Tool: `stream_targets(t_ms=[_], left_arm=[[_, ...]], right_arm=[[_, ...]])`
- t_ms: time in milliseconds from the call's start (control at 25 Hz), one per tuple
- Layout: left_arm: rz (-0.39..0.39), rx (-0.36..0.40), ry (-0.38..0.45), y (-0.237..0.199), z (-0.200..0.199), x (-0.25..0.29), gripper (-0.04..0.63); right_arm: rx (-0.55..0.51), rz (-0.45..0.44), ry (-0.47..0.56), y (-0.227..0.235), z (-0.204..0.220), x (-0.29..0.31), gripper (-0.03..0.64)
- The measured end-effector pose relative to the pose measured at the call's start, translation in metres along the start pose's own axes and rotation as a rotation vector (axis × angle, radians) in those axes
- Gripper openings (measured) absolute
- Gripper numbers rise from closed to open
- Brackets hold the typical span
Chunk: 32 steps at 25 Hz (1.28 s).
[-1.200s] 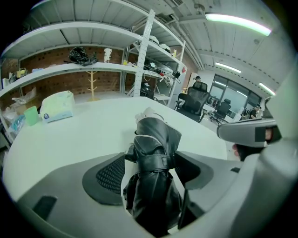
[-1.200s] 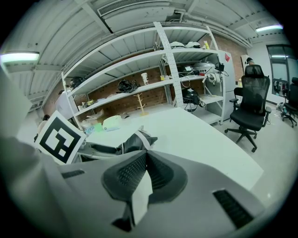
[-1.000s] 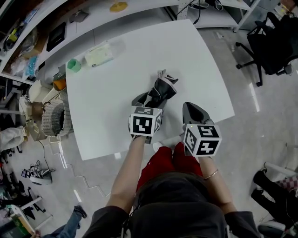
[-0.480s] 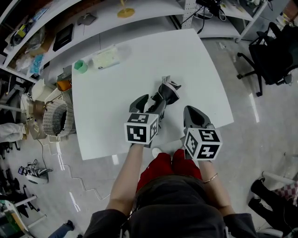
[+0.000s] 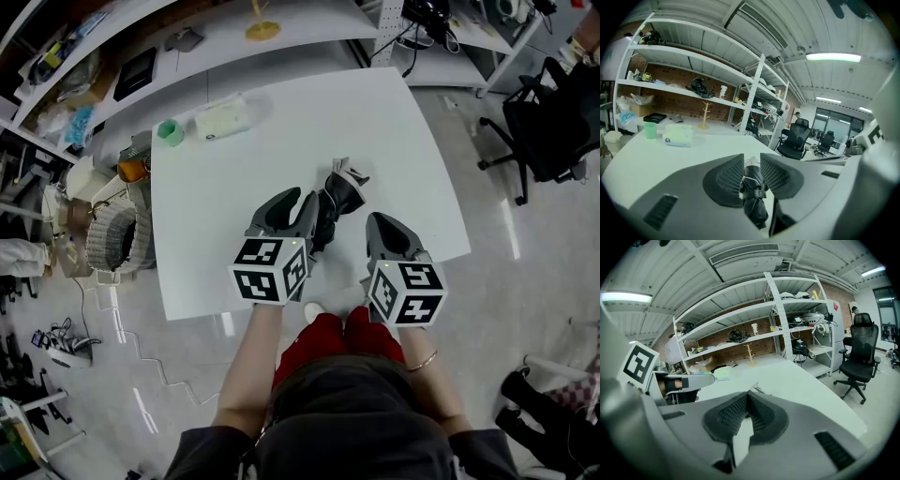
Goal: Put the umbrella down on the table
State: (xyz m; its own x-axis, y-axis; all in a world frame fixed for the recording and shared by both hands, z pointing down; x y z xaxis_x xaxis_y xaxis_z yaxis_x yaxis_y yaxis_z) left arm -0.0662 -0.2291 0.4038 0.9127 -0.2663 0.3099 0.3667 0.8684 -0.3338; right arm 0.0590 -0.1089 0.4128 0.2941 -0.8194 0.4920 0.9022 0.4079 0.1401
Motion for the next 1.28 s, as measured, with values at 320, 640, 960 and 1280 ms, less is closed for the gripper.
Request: stream_targets(t_ms=[320,640,960,1280], left_arm=[[0.022,-0.008,0.087,0.004,-0.018,-0.023,0.082],[0.005,0.005,0.134,0.006,-0.031,-0.044,0.041],[-0.002,0.002,0.167,0.012,-0.03,-0.061,0.018],[-0.084,0.018,0.226,0.018,-0.029,-0.089,0.014]], right_arm=[[-0.007,-0.034,0.056,-0.012,-0.018,-0.01,0.018],[0.001,-0.07,0.113,-0.019,-0.042,-0.023,0.018],[-0.012,-0.127,0.176,-0.028,-0.06,-0.037,0.018],[-0.016,-0.184,0.193,-0.032,-0.062,-0.042,0.018]])
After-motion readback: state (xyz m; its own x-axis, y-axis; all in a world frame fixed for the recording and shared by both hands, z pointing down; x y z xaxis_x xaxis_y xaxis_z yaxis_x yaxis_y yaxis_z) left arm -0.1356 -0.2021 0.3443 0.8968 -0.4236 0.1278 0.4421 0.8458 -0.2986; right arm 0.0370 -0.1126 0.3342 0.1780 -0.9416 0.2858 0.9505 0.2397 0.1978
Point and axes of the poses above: the fingertips, and each gripper's own axes: x forward along the fingers, y to its right, z out of its underside, the point moved 6 cm from there along -x, backward along the fingers, and after that the axes turned 11 degrees about z, right-handed, at the moved point
